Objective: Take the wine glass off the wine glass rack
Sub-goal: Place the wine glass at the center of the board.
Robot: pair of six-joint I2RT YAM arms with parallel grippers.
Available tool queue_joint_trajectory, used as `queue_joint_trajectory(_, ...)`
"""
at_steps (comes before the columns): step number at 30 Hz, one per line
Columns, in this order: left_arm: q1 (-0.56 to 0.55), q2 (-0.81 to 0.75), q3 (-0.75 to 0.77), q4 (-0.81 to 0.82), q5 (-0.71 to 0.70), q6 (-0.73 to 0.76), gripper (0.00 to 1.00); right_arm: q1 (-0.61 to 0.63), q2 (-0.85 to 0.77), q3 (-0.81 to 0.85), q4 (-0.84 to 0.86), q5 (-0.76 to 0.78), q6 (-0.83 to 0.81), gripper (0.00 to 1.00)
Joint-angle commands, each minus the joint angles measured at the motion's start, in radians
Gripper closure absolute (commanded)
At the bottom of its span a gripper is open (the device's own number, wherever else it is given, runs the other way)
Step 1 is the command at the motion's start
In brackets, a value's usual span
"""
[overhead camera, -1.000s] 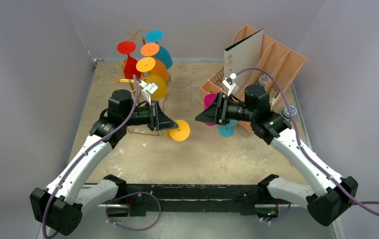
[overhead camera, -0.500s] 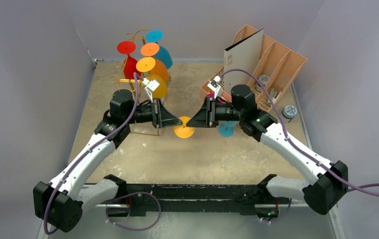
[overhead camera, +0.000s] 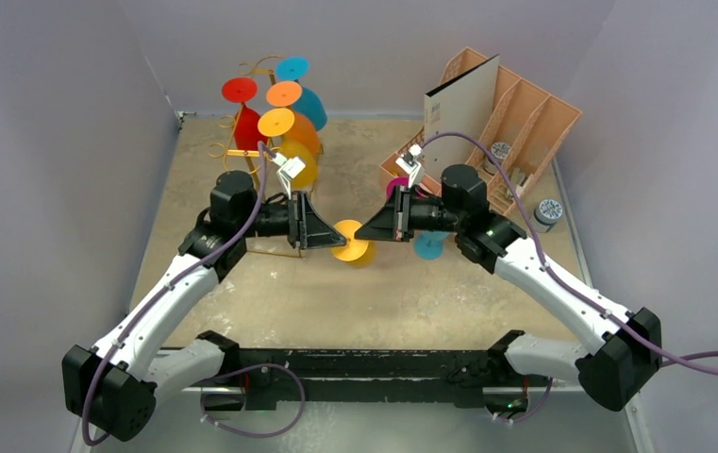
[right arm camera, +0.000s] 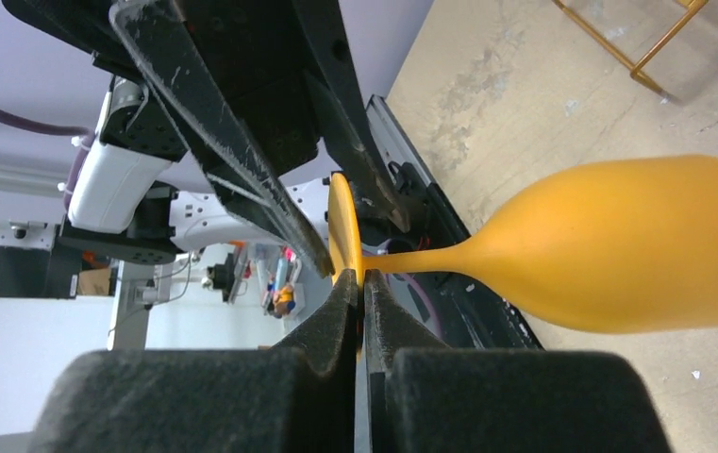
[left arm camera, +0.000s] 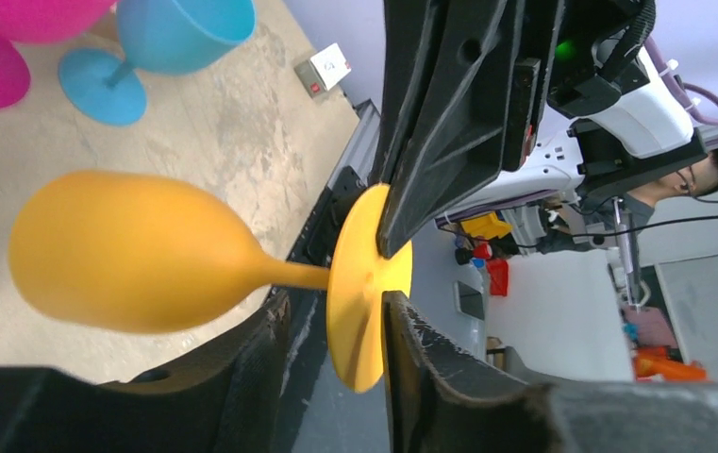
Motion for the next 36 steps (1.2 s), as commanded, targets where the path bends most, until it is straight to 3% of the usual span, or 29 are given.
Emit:
queue_joint_trajectory(1,-0.005,-0.035,0.037,-0.093,0.021,0.069,0.55,-0.001,-0.056,-0.032,0.087,0.055,0.018,1.00)
queue_joint_trajectory(3,-0.005,-0.042,0.033,-0.103,0.041,0.072,0.50,-0.001,-0.065,-0.044,0.093,0.070,0.019,1.00)
queue_joint_trajectory(7,-0.006,-0.050,0.017,-0.071,0.058,0.034,0.50,-0.001,-0.072,-0.056,0.110,0.083,0.023,1.00)
queue_joint_trajectory(18,-0.027,-0.030,-0.008,-0.017,0.046,-0.001,0.70,-0.001,-0.077,-0.081,0.162,0.102,0.044,1.00)
queue_joint_trajectory(23,-0.037,-0.033,-0.013,0.003,0.009,-0.011,0.88,-0.001,-0.066,-0.072,0.161,0.090,0.044,1.00)
queue_joint_trajectory(28,-0.038,-0.021,-0.015,0.026,0.019,-0.016,0.90,-0.001,-0.066,-0.080,0.157,0.081,0.043,1.00)
queue_joint_trajectory(33,-0.038,-0.015,-0.026,0.088,0.019,-0.044,0.86,-0.001,-0.060,-0.081,0.167,0.072,0.041,1.00)
queue_joint_trajectory(36,-0.038,-0.003,-0.040,0.160,0.038,-0.083,0.90,-0.001,-0.051,-0.094,0.206,0.042,0.066,1.00)
